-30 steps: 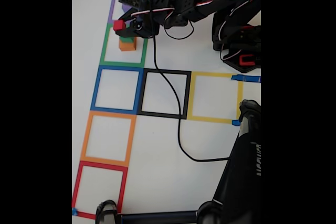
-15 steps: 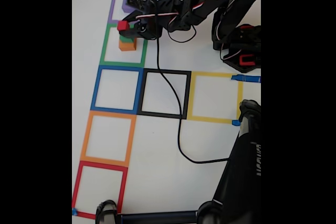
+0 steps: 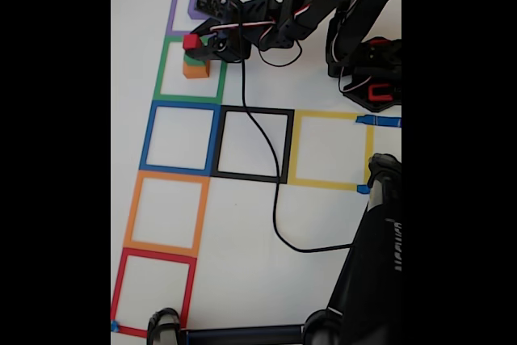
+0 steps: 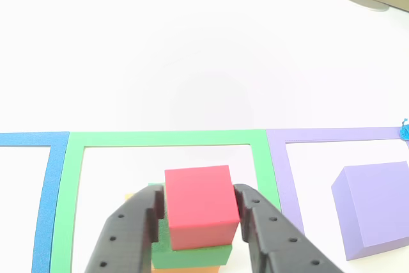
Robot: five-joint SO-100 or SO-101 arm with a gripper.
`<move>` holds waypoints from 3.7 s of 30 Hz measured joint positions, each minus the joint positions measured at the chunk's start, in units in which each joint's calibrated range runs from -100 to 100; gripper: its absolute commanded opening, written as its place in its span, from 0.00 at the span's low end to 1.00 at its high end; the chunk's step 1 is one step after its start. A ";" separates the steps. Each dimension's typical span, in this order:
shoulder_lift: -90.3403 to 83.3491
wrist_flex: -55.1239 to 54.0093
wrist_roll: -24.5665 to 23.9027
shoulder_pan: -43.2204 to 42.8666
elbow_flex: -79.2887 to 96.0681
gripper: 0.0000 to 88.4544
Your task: Tower of hanoi
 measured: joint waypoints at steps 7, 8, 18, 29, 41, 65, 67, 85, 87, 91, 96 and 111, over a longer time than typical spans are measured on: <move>0.08 -0.89 0.00 0.00 0.27 0.23; 0.08 -1.05 0.00 0.00 0.27 0.24; -4.31 3.06 0.00 0.00 -1.33 0.18; -24.06 55.06 0.36 5.03 -25.14 0.01; -24.23 104.39 0.36 16.97 -67.46 0.01; -19.42 101.33 0.36 32.07 -64.01 0.29; -20.43 93.35 0.36 32.42 -55.95 0.33; -11.82 34.34 0.36 33.35 -17.80 0.49; -8.10 29.67 0.36 33.94 -17.80 0.49; -0.68 20.23 0.36 35.23 -17.62 0.50; 8.02 9.11 0.36 36.04 -17.53 0.50; 26.93 -12.66 0.36 36.16 -16.82 0.50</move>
